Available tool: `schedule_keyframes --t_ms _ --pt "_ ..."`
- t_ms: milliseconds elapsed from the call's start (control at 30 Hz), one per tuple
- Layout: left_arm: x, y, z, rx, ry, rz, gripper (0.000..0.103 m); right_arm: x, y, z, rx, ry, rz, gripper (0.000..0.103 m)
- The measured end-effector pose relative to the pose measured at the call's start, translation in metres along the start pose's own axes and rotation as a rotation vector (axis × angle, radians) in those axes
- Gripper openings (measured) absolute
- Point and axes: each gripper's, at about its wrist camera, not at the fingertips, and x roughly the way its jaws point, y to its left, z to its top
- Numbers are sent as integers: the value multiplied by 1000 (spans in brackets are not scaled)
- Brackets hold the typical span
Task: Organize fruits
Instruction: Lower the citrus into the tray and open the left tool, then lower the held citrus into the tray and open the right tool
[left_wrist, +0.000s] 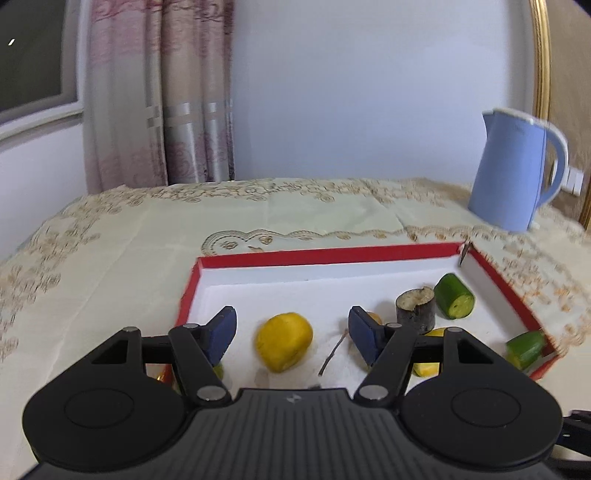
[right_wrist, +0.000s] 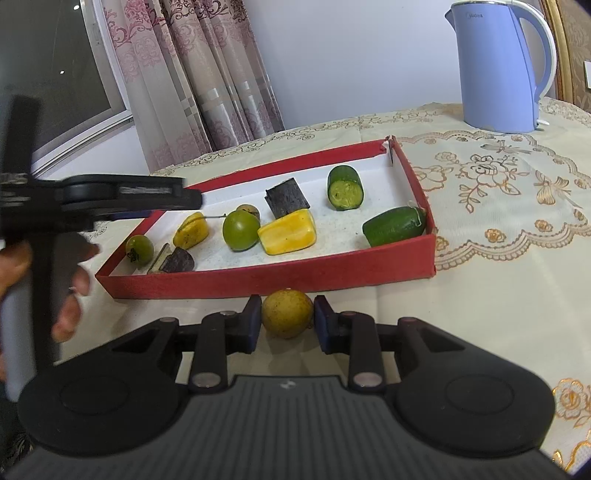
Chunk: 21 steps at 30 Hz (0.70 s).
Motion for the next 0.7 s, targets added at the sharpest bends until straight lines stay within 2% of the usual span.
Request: schedule_keyframes --t_ms 300,700 --pt "-46 18 -34 -11 -58 74 72 1 0 0 1 -1 -2 29" --pt "-49 27 -66 -29 21 40 72 -1 1 0 -2 -2 -13 29"
